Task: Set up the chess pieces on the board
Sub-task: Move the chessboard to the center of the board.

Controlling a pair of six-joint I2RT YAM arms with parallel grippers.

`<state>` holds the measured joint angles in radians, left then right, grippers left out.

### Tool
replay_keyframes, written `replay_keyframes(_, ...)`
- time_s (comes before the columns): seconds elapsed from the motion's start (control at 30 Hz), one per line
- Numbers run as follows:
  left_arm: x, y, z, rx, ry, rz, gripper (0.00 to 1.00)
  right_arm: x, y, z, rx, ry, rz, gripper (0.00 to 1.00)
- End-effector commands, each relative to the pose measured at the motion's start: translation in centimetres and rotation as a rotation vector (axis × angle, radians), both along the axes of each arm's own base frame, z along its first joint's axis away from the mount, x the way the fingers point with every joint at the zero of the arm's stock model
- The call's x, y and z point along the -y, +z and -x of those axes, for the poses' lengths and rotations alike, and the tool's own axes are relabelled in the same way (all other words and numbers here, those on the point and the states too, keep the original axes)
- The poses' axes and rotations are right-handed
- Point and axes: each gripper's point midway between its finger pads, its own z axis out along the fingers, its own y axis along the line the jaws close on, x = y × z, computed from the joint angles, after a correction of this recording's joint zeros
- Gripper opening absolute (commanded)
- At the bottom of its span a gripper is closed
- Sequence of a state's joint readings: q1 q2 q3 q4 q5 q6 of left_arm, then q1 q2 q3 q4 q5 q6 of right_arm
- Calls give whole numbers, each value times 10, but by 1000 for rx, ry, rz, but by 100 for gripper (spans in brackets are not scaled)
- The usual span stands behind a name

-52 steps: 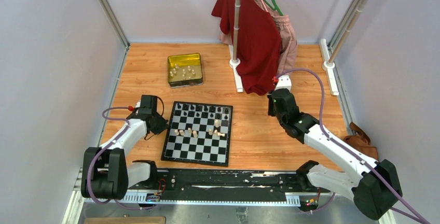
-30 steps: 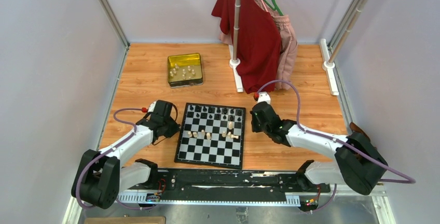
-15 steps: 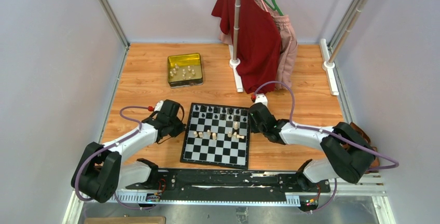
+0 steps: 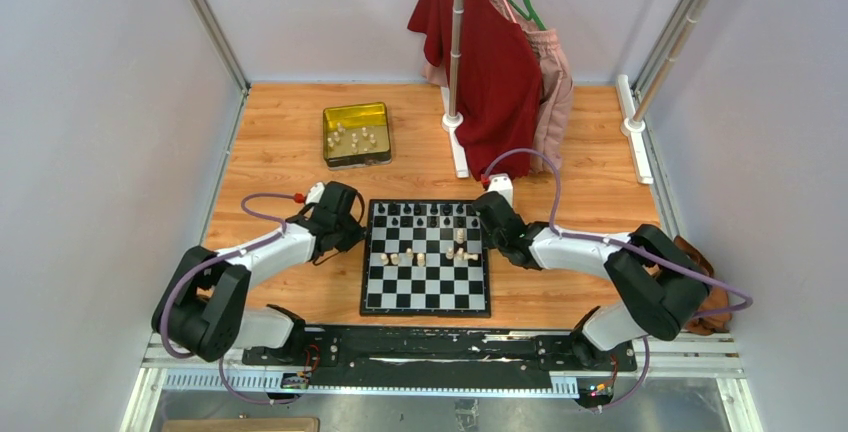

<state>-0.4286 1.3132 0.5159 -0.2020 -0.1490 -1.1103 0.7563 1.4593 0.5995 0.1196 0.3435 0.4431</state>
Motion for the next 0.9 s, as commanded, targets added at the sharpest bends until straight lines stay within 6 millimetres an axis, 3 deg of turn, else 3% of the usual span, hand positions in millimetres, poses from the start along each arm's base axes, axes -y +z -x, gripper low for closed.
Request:
replay_keyframes(0.0,21,-26,30,-150,-98,27,10,-20,8,-6,-1,37,-54,0)
replay_keyframes(0.53,24,-33,10,-145,-82,-10,12,-13,0,-16,-20,22,-25,1)
replay_keyframes(0.73,0,-8,5,-88,-70,-124,23,3,28,-22,42,-14,31,13)
replay_keyframes(0.87,-18,25,0,0,-38,-175,47,15,56,-24,98,-33,64,24)
